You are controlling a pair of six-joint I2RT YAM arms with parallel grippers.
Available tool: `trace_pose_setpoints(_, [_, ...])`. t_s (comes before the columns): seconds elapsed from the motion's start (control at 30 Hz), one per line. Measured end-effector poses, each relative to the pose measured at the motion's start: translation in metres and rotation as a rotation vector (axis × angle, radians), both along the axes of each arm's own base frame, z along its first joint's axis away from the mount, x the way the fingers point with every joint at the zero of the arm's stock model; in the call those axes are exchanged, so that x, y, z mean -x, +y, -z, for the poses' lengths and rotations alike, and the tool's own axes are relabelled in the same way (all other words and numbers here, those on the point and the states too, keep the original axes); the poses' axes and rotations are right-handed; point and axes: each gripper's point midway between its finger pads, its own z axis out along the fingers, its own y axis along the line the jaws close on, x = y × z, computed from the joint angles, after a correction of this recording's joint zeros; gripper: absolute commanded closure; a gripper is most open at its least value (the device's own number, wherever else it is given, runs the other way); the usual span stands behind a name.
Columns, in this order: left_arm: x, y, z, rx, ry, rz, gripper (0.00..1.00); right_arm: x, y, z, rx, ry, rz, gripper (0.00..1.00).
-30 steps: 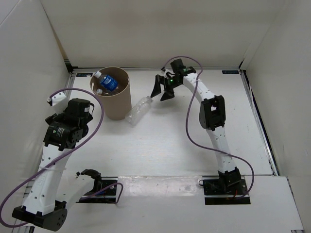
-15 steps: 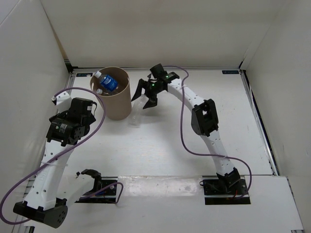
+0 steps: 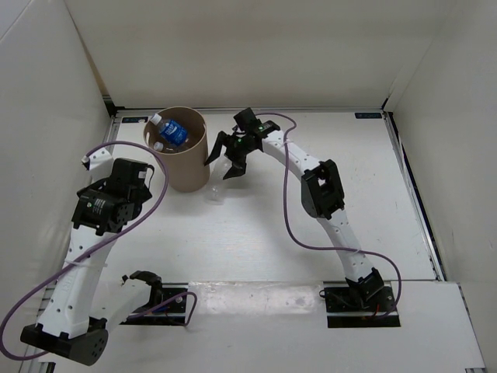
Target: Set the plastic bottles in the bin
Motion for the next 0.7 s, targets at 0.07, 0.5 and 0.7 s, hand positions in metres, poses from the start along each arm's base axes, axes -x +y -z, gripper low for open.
trace_pose_setpoints(0.07, [0.0,0.0,0.0,-0.002,0.004,0.002,0.0,0.0,0.0,0.005,0.009,0.007,0.005,0.1])
trace_pose_setpoints(0.5, [-0.005,-0.004,0.008,0.0,0.044,0.012,0.0,0.003,-0.005,0.029,0.052,0.05,0.015,0.19])
trace_pose_setpoints(0.7, [-0.007,-0.006,0.011,0.004,0.061,0.02,0.0,0.01,-0.005,0.037,0.043,0.106,0.011,0.24])
